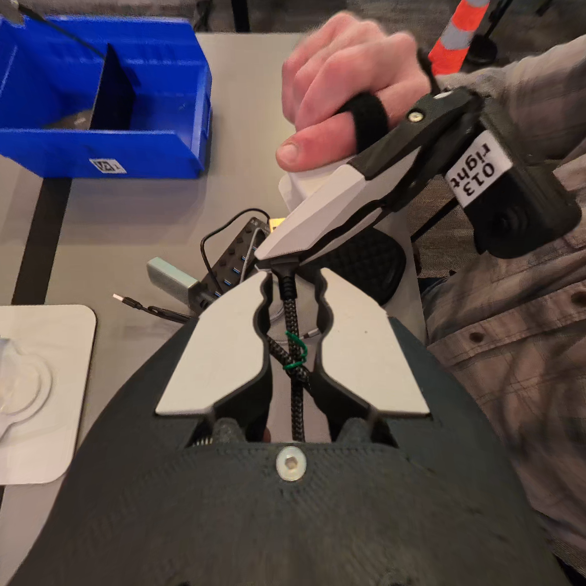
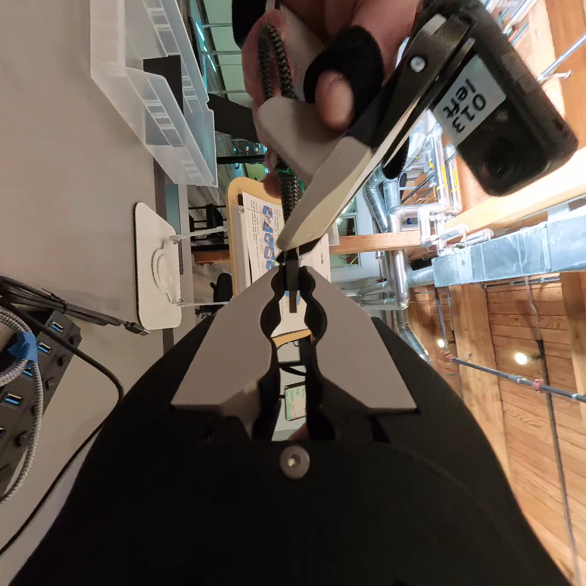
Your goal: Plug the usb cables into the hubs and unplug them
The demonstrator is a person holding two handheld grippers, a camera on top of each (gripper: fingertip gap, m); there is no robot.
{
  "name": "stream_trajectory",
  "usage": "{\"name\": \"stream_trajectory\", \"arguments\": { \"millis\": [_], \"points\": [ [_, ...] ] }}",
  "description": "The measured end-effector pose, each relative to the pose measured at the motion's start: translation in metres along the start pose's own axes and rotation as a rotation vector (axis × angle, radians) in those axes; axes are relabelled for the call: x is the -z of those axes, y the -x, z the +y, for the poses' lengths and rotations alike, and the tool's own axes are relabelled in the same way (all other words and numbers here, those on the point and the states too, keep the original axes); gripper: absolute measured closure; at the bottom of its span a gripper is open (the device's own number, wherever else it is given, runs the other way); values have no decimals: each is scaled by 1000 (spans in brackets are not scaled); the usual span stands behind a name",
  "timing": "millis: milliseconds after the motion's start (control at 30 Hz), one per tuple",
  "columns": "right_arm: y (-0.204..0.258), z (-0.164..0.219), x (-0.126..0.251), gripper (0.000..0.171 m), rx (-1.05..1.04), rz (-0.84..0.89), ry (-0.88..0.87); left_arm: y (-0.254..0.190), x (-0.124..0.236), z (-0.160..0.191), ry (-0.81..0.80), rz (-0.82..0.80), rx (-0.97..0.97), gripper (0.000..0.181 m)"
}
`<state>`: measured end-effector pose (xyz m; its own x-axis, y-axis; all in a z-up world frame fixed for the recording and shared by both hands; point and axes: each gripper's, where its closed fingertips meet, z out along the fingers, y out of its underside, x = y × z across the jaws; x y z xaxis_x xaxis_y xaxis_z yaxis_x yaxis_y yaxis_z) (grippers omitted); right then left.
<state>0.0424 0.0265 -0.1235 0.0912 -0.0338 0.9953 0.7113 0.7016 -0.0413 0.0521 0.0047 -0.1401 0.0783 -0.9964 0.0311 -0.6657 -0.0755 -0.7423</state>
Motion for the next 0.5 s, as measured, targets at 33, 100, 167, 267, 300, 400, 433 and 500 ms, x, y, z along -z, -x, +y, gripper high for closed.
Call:
{"name": "stream_trajectory", "arguments": {
  "millis": [33, 100, 167, 267, 300, 400, 433, 500],
  "points": [
    [-1, 1, 0, 164, -23, 6, -5, 4, 4, -5, -18, -17, -8, 146],
    [-5, -1, 0, 164, -53, 30, -19, 4, 16, -21, -89, -6, -64, 143],
    [-10, -6, -1, 164, -83, 55, -29, 4, 16, -23, -43, 6, -89, 141],
    [-17, -6, -4, 164, -113, 83, -25, 5, 2, -9, 76, 14, -163, 148],
    [-19, -3, -4, 164, -148, 98, -24, 8, 2, -12, 60, 11, -171, 150],
    [-27, 4, -2, 164, -275, 155, -12, 11, 7, -22, -29, 23, -117, 156],
    [-27, 6, -2, 164, -302, 176, 0, 13, 9, -26, -78, 19, -92, 158],
    [-27, 9, -2, 164, -368, 205, 10, 14, 10, -30, -174, -15, -90, 159]
  ]
}}
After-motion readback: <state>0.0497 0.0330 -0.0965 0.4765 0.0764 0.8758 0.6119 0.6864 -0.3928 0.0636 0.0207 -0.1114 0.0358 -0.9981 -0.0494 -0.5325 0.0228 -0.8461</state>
